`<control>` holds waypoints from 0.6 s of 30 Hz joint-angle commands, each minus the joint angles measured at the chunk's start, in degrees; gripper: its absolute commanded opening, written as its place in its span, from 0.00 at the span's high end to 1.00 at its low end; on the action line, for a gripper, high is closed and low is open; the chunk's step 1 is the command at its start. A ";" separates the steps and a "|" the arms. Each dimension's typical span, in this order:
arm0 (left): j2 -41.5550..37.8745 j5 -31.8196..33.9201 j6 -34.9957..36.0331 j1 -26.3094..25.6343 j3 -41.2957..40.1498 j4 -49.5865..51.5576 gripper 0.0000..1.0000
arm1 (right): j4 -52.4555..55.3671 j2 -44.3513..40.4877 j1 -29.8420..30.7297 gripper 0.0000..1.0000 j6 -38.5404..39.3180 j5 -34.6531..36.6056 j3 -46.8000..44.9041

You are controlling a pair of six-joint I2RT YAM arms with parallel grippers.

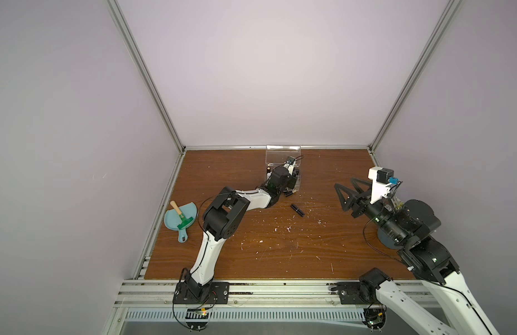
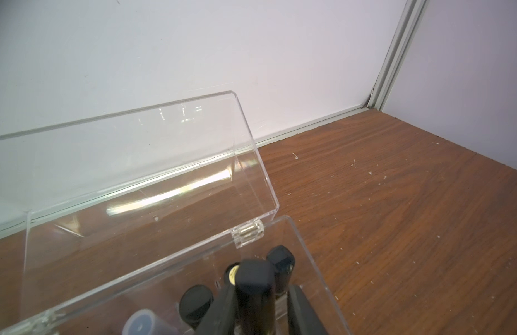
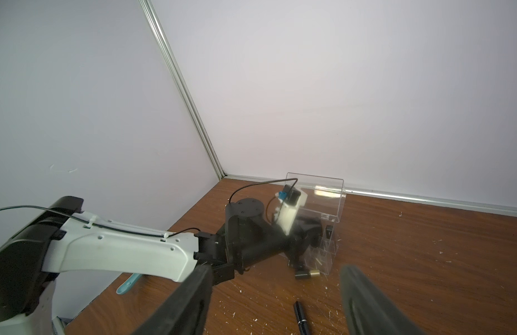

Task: Arrange the lipsticks in the organizer
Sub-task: Place the lipstick in the storage box.

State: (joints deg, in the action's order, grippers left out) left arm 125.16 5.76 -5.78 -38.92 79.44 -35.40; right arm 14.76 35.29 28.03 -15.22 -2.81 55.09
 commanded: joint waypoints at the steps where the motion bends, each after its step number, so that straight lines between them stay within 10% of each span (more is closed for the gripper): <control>1: 1.82 0.56 -0.44 0.53 1.66 0.38 0.59 | -0.88 -0.46 -0.16 0.24 1.07 1.00 2.35; 18: -8.26 0.75 -0.14 -0.36 -1.94 2.73 0.46 | -0.49 2.09 -0.17 0.24 1.75 0.36 2.10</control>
State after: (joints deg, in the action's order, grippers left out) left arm 122.43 5.87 -6.00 -38.92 77.71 -33.56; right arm 14.94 36.16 28.03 -14.72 -2.83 55.33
